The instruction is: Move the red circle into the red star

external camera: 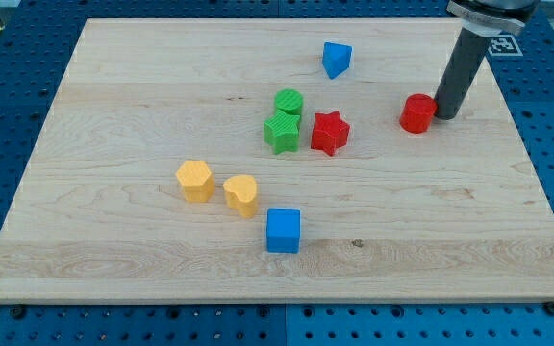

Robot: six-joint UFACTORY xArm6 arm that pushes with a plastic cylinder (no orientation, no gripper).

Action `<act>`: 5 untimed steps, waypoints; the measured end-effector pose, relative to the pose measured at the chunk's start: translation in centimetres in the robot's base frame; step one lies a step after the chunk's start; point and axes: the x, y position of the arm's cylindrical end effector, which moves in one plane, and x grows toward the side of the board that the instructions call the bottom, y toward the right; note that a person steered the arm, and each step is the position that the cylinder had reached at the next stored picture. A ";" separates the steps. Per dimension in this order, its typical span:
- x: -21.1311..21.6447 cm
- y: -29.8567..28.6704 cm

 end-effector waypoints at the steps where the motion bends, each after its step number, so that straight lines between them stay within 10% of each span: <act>1: 0.0 0.0; 5: 0.0 -2.9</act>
